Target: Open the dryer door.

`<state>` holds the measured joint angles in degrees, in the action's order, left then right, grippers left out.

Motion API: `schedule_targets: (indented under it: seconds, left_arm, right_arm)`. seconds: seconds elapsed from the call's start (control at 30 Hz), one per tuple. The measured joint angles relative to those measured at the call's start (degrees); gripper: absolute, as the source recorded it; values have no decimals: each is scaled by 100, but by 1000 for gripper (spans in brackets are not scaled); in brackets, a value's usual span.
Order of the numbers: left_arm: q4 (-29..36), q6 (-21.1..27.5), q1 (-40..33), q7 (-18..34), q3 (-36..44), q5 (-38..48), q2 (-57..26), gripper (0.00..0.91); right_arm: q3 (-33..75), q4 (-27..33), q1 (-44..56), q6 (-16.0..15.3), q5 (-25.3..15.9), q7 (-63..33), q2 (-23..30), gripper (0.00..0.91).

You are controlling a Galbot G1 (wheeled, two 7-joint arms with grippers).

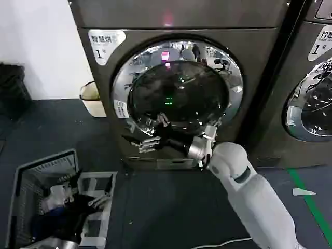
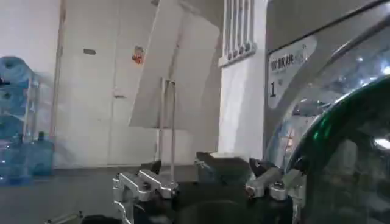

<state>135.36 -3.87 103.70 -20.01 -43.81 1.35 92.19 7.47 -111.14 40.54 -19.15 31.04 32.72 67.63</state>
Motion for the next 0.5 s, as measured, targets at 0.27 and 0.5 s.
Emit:
schedule_targets:
  seconds: [0.27, 0.5]
  left_arm:
    - [-84, -27, -11, -58, 6, -59, 0, 907]
    - [-82, -37, 18, -55, -7, -77, 0, 907]
  right_arm:
    - [-78, 950, -234, 413, -502, 97, 138, 907]
    - [-381, 1704, -660, 631, -643, 129, 398, 907]
